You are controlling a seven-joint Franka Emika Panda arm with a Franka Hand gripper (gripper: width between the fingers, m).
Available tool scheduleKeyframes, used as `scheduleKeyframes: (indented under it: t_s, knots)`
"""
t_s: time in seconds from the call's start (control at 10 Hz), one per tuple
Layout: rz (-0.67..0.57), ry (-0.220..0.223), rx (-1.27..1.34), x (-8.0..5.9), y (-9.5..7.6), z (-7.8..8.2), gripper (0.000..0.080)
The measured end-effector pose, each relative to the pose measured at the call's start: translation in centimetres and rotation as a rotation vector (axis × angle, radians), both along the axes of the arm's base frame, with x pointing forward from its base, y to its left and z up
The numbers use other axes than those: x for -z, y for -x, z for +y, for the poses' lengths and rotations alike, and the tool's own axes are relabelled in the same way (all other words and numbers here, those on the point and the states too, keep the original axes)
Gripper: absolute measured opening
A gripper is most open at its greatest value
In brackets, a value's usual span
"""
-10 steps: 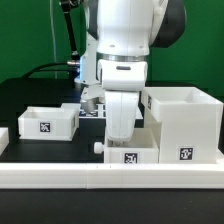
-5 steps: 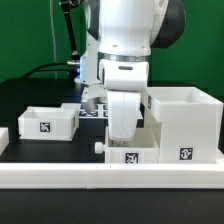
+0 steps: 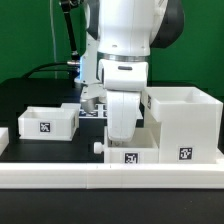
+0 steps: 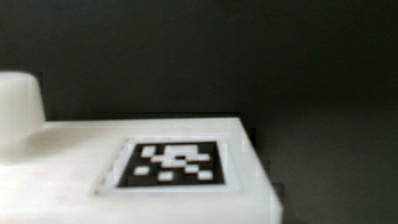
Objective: Assemble drawer
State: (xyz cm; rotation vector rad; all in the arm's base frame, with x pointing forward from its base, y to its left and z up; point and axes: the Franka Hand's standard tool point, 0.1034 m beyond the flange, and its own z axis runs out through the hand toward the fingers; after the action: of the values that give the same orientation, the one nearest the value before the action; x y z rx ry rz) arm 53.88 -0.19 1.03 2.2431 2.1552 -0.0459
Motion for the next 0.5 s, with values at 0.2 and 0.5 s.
scheduleKeyframes:
  t_s: [0.2, 0.5]
  knots:
    - [-0.001, 0.007, -0.021, -0.04, 0.0, 0.11, 0.0041]
    - [0.023, 0.011, -0.017, -0.14, 0.11, -0.14, 0.0041]
